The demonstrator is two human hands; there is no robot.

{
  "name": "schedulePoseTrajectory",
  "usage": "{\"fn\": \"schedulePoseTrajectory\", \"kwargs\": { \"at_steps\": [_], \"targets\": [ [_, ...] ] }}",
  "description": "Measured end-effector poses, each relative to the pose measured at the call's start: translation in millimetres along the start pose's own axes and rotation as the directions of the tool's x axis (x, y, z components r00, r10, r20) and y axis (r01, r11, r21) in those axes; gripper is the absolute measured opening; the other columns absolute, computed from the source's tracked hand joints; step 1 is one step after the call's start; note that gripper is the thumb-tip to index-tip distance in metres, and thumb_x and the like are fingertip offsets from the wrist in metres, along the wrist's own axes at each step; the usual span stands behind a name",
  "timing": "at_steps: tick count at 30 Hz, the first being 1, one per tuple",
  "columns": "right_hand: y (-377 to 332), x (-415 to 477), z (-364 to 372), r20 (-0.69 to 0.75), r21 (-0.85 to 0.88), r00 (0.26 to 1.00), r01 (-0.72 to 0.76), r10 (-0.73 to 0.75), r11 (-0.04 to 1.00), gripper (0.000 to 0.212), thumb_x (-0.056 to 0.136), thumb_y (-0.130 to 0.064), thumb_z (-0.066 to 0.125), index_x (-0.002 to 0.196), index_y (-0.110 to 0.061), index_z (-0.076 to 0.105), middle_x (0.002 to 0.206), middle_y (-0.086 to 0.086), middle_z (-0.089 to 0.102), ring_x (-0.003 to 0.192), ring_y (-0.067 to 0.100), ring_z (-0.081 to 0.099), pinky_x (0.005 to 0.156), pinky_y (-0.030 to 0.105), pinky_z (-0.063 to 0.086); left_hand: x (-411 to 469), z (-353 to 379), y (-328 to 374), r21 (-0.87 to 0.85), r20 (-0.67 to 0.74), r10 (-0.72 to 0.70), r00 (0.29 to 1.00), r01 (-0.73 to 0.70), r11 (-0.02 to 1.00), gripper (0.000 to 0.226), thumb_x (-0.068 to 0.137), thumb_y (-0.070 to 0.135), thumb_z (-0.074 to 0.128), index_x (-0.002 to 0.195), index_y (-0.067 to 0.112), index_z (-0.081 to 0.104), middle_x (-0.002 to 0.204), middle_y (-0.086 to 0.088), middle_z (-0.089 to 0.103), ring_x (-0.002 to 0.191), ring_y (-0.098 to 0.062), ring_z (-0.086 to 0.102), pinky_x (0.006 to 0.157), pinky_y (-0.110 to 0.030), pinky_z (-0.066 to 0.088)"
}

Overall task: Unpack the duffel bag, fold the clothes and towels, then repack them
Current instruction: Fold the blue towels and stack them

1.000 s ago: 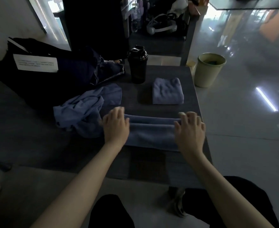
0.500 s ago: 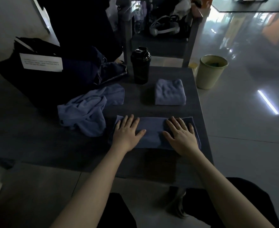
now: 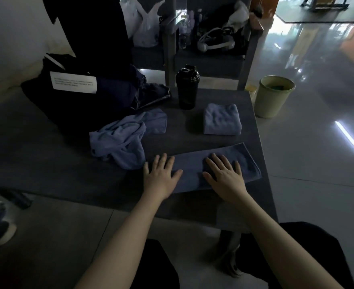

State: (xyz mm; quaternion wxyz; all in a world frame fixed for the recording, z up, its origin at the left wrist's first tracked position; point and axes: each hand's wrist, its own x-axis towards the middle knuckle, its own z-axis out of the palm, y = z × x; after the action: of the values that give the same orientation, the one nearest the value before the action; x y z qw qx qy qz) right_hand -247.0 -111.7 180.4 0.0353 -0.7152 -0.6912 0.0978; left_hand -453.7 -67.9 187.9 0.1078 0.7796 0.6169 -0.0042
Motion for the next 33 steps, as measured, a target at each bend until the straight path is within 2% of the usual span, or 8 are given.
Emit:
{"fn": "schedulePoseTrajectory", "kwargs": {
  "at_steps": [5,8,14,23,25,27,30,33],
  "targets": [
    [-22,-22,-12,-0.137,-0.071,0.985,-0.116,0.106,0.991,0.058,0.097,-0.048,0.034,0.149,-0.025,0.020,0.158,0.008,0.010,0.145,0.028,0.009,0.116,0.049,0.003,-22,0,-12,-0.013,0.011,-0.047,0.999,0.047,0.999,0.063,0.097,0.056,0.020,0.152,0.028,0.011,0.161,0.002,0.005,0.147,-0.023,0.002,0.118,-0.048,0.001],
    [-32,-44,-3,-0.249,0.028,0.968,-0.017,0.024,0.999,0.049,0.095,-0.044,0.044,0.140,-0.024,0.040,0.149,0.004,0.034,0.137,0.024,0.030,0.114,0.041,0.020,-35,3,-10,-0.023,-0.028,-0.046,0.999,0.046,0.999,0.063,0.097,0.056,0.024,0.152,0.026,0.016,0.160,-0.001,0.011,0.146,-0.025,0.006,0.117,-0.048,0.004],
    [6,-42,-8,-0.029,-0.005,0.988,0.149,-0.149,0.989,0.057,0.098,-0.044,0.039,0.150,-0.032,0.018,0.159,-0.006,0.009,0.147,0.017,0.004,0.118,0.040,0.004,-58,2,-14,0.012,-0.077,-0.013,0.997,0.014,1.000,0.061,0.095,0.057,0.030,0.148,0.028,0.027,0.150,0.000,0.031,0.136,-0.024,0.025,0.112,-0.044,0.021],
    [-36,-88,7,-0.095,-0.138,0.924,0.356,-0.370,0.924,0.057,0.081,-0.050,0.058,0.133,-0.026,0.053,0.142,0.006,0.048,0.132,0.030,0.043,0.103,0.055,0.039,-73,-7,-15,-0.099,-0.073,-0.033,0.997,0.026,0.995,0.040,0.099,0.042,0.038,0.136,0.031,0.046,0.131,-0.003,0.044,0.119,-0.027,0.040,0.097,-0.041,0.034],
    [-43,-91,7,-0.120,-0.131,0.917,0.365,-0.380,0.922,0.057,0.084,-0.048,0.059,0.135,-0.026,0.050,0.145,0.004,0.043,0.136,0.026,0.038,0.109,0.055,0.030,-72,-13,-14,-0.122,-0.071,-0.052,0.996,0.043,0.992,0.037,0.098,0.039,0.042,0.131,0.027,0.050,0.128,-0.007,0.047,0.117,-0.028,0.043,0.095,-0.040,0.036],
    [-50,-95,7,-0.113,-0.106,0.909,0.391,-0.402,0.914,0.062,0.082,-0.048,0.064,0.138,-0.026,0.048,0.148,0.002,0.040,0.137,0.025,0.036,0.111,0.051,0.022,-69,-22,-12,-0.153,-0.009,-0.092,0.996,0.089,0.984,0.034,0.096,0.037,0.044,0.127,0.023,0.050,0.126,-0.009,0.049,0.114,-0.028,0.046,0.091,-0.039,0.037],
    [-59,-99,12,-0.126,-0.181,0.909,0.374,-0.398,0.910,0.068,0.062,-0.050,0.080,0.122,-0.026,0.062,0.129,0.003,0.059,0.119,0.026,0.056,0.097,0.049,0.043,-63,-32,-10,-0.397,0.184,-0.207,0.961,0.265,0.879,0.035,0.094,0.035,0.049,0.123,0.014,0.049,0.120,-0.010,0.053,0.099,-0.024,0.053,0.082,-0.035,0.043],
    [-65,-99,14,-0.279,-0.142,0.885,0.345,-0.372,0.928,0.053,0.058,-0.046,0.083,0.106,-0.026,0.069,0.114,0.000,0.066,0.104,0.021,0.064,0.089,0.045,0.049,-60,-36,-13,-0.507,0.313,-0.234,0.920,0.370,0.778,0.043,0.089,0.032,0.057,0.122,0.005,0.053,0.118,-0.014,0.058,0.102,-0.028,0.057,0.079,-0.031,0.043]
  ]
}}
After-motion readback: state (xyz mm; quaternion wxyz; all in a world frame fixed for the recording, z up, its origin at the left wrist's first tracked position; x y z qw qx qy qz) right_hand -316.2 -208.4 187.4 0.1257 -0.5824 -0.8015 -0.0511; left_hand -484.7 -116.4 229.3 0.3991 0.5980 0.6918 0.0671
